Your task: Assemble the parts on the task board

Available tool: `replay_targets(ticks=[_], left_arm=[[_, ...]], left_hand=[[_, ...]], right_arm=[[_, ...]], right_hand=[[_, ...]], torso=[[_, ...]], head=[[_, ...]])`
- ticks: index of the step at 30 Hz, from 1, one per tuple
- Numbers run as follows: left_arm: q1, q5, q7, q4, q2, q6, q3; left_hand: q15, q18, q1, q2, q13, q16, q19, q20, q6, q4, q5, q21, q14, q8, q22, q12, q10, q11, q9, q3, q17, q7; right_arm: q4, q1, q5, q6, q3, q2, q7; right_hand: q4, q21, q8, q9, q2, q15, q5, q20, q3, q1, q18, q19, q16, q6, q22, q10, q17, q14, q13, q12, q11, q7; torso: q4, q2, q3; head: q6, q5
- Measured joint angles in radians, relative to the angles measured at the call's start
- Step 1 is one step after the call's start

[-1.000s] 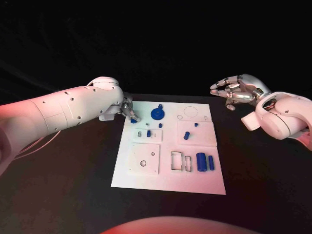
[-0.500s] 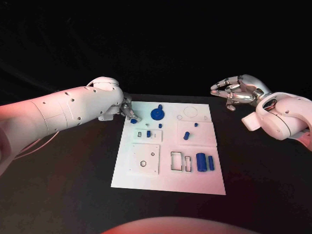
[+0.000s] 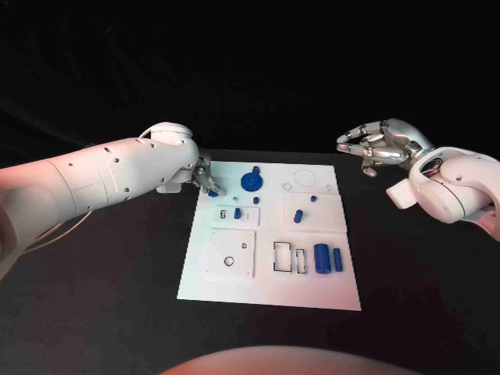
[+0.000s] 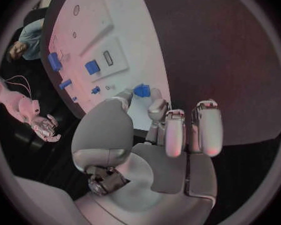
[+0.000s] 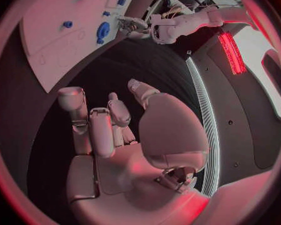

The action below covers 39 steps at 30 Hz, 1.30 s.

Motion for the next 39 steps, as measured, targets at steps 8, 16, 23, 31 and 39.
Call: replay_targets(ticks=[8,16,23,31,39], left_arm=[[0.000,0.001,-0.002,0.001,0.003,0.010,0.000],[0.000,0.003,-0.005,0.000,0.004,0.009,0.000],[0.001,0.009,-0.008,-0.004,0.008,0.004,0.001],[0.002,0.019,-0.005,-0.006,0.009,0.004,0.002],[0.003,0.024,0.002,-0.004,0.007,0.005,0.002]], left_hand=[[0.000,0.000,0.014,0.014,-0.008,0.000,0.000,0.000,0.000,0.003,0.000,0.000,0.000,0.001,0.000,-0.001,0.000,0.000,0.000,-0.003,0.000,0.000],[0.000,0.000,0.035,0.054,-0.011,0.000,0.000,0.000,-0.004,0.003,0.000,0.000,0.000,0.001,0.000,-0.003,0.000,0.000,-0.002,-0.003,0.000,0.004],[0.000,0.000,0.089,0.096,-0.014,0.000,0.000,0.000,-0.011,-0.002,-0.002,0.000,0.000,-0.009,0.000,-0.003,0.000,0.000,-0.012,0.030,0.000,0.004],[0.000,0.000,0.179,0.083,-0.016,0.000,0.000,0.000,-0.015,0.004,-0.008,0.000,0.000,-0.036,0.000,-0.006,0.000,0.000,-0.035,0.068,0.000,0.009],[0.000,0.000,0.245,0.066,-0.026,0.000,0.000,0.000,-0.005,0.041,-0.061,0.000,0.000,-0.084,0.000,-0.017,-0.003,0.003,-0.065,0.106,0.000,0.005]], right_arm=[[0.000,0.000,0.000,0.000,0.000,0.000,0.000],[0.000,-0.001,0.000,0.000,0.000,0.000,0.000],[0.001,-0.001,0.000,0.000,0.000,0.000,0.000],[0.001,-0.001,0.000,0.000,0.000,-0.001,0.000],[0.001,-0.001,0.000,0.000,0.000,-0.001,0.000]], right_hand=[[0.000,0.000,0.000,0.000,0.000,0.000,0.000,0.000,0.000,0.000,0.000,0.000,0.000,0.000,0.000,0.000,0.000,0.000,0.000,0.000,0.000,0.000],[0.000,0.000,0.000,0.000,0.000,0.000,0.000,0.000,0.000,0.000,0.000,0.000,0.000,0.000,0.000,0.000,0.000,0.000,0.000,0.000,0.000,0.000],[0.002,0.000,0.000,0.000,0.000,0.000,0.000,0.000,0.002,0.000,0.000,0.000,0.000,0.000,0.000,0.000,0.000,0.000,0.001,0.000,0.000,0.000],[0.003,0.000,0.000,0.000,0.000,0.000,0.000,0.000,0.003,0.000,0.000,0.000,0.000,0.000,0.000,0.000,0.000,0.000,0.002,0.000,0.000,0.000],[0.003,0.000,0.000,0.000,0.000,0.000,0.000,0.000,0.003,0.000,0.000,0.000,0.000,0.000,0.000,0.000,0.000,0.000,0.002,0.000,0.000,0.000]], torso=[[0.0012,0.000,-0.0007],[0.0011,-0.001,-0.0014],[0.0010,0.000,-0.0012],[0.0006,-0.001,-0.0008],[0.0014,-0.001,-0.0009]], head=[[-0.001,0.000],[0.000,0.002],[0.000,0.003],[-0.005,0.002],[-0.005,0.002]])
